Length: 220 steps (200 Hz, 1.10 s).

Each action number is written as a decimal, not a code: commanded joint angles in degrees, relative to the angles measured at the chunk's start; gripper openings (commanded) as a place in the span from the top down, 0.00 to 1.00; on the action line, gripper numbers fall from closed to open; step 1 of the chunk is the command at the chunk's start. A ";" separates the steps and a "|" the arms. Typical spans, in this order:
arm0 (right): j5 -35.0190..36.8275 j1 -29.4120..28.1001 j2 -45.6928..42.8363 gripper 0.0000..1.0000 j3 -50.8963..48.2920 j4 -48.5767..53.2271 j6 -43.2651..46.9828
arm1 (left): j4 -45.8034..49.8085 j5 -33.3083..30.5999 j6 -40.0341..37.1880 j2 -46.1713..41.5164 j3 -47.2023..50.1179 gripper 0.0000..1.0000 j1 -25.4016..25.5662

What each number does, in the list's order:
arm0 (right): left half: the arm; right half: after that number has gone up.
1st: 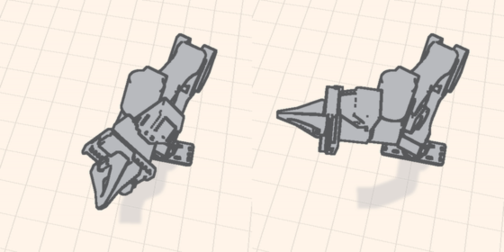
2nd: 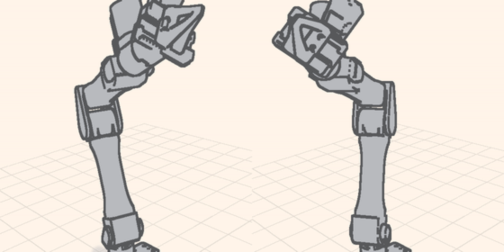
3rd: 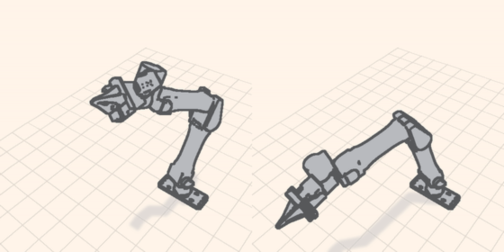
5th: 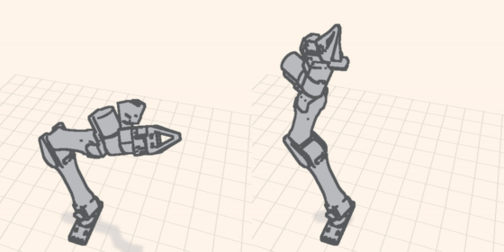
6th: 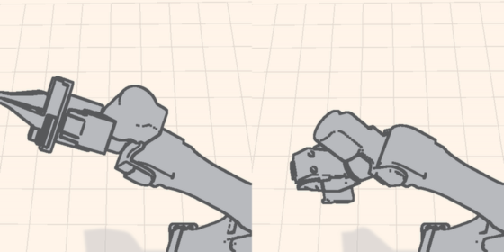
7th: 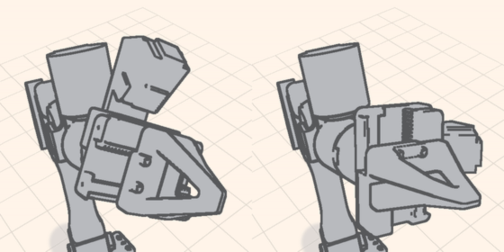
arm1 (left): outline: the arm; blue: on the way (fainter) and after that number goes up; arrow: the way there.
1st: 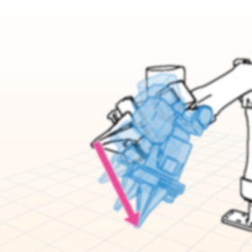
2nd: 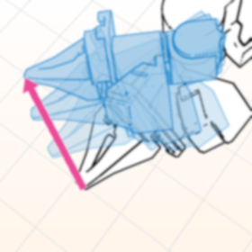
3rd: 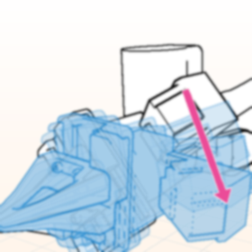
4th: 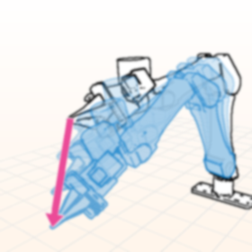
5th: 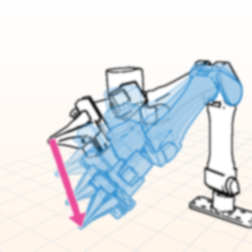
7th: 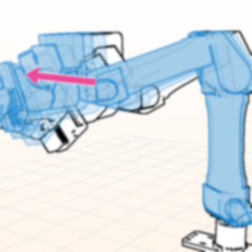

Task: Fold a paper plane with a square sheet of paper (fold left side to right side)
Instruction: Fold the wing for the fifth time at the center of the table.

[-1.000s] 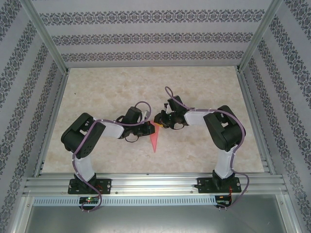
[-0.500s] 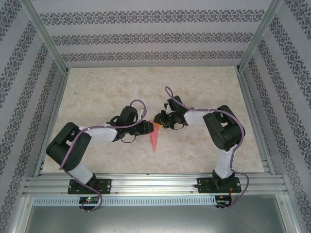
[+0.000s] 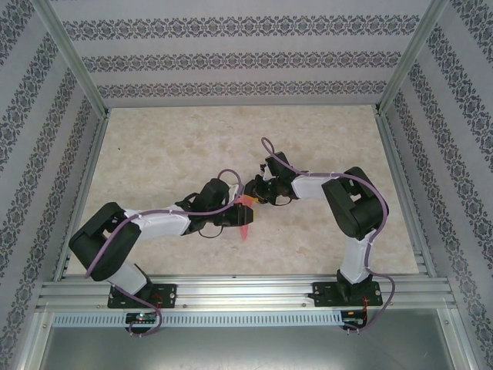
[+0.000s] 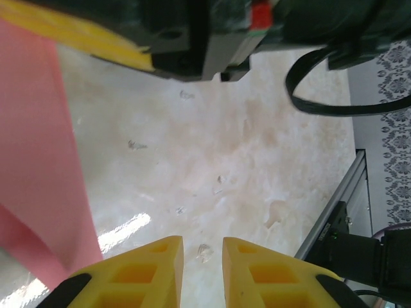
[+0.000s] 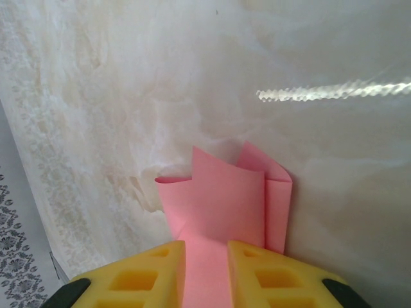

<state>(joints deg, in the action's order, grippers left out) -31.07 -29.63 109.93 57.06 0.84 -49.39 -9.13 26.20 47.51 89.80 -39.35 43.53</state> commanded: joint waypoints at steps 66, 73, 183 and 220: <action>0.75 -0.17 -3.04 0.75 1.17 0.43 2.52 | -1.12 -3.17 1.04 6.94 3.97 0.81 1.03; 0.83 -0.17 -3.71 0.75 1.05 0.56 2.84 | -1.73 -2.99 1.03 7.35 4.26 0.81 1.03; 3.04 -5.28 -12.88 0.76 -6.73 3.39 0.24 | -4.65 -1.91 0.03 10.91 3.93 0.86 1.74; 3.61 -6.94 -10.50 0.81 -7.16 0.00 -3.07 | -4.19 -2.40 -0.29 11.01 4.07 0.88 1.75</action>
<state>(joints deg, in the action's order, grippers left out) -28.51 -35.51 97.58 50.17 4.05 -49.82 -12.19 24.99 48.31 96.95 -36.23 43.62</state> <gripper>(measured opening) 0.213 0.123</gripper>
